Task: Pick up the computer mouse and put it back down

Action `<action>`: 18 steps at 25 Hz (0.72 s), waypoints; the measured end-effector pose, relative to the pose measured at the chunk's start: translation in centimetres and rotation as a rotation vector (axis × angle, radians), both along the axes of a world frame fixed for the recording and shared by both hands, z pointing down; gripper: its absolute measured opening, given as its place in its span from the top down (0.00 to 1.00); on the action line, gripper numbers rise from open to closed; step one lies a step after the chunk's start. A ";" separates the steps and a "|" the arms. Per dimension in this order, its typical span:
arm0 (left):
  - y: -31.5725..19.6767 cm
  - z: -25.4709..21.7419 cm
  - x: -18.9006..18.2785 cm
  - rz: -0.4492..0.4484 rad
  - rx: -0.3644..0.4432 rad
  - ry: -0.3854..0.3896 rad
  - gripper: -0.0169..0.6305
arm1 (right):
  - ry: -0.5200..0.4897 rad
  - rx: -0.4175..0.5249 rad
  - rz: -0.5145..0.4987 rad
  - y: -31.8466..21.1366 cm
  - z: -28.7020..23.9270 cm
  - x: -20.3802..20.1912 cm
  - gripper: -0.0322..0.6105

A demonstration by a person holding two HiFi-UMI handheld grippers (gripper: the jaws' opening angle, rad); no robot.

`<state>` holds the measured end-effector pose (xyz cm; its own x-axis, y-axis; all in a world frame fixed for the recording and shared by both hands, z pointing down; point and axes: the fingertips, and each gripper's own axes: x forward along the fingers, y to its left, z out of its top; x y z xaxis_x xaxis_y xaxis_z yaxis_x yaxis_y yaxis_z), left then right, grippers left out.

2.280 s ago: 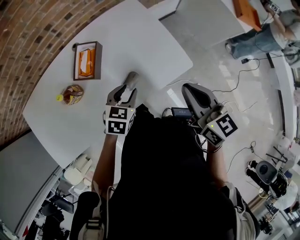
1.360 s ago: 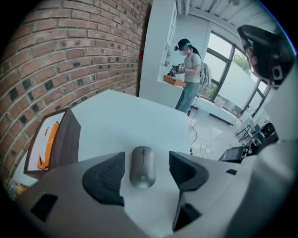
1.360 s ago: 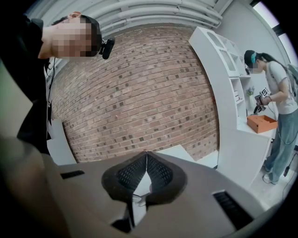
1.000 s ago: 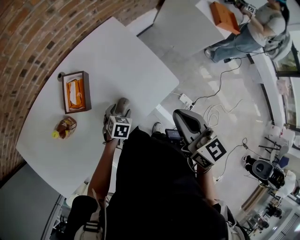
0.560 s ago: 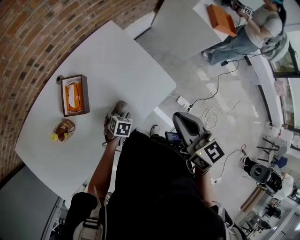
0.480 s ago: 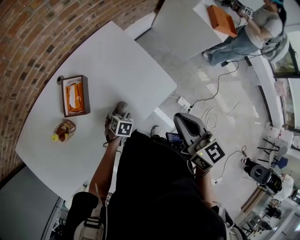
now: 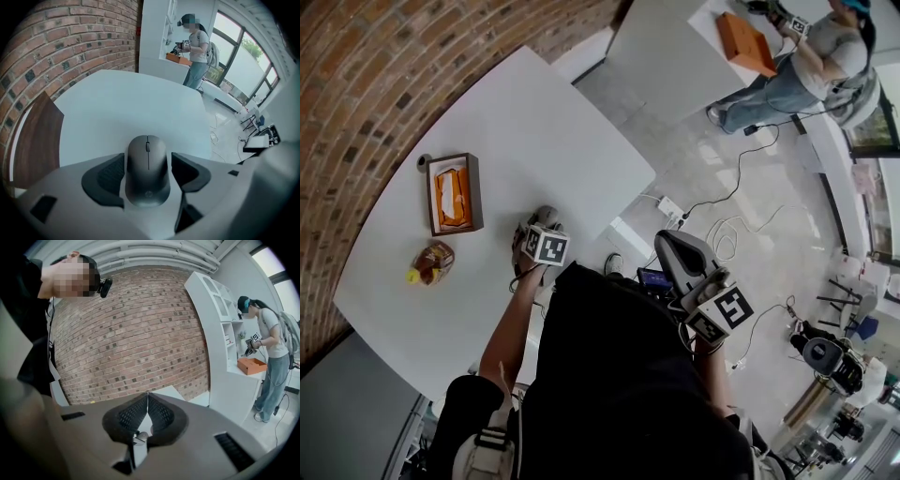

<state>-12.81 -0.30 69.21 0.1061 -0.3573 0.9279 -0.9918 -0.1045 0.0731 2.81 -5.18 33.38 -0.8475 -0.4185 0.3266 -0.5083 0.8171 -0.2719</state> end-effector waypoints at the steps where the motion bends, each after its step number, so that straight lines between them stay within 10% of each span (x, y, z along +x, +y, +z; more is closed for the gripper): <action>1: -0.1 0.0 -0.1 -0.001 -0.002 0.001 0.50 | 0.000 0.000 0.003 0.0 0.0 0.0 0.92; 18: 0.1 1.7 -0.3 -0.004 -0.037 -0.005 0.50 | -0.004 -0.002 0.016 0.1 0.1 0.6 0.92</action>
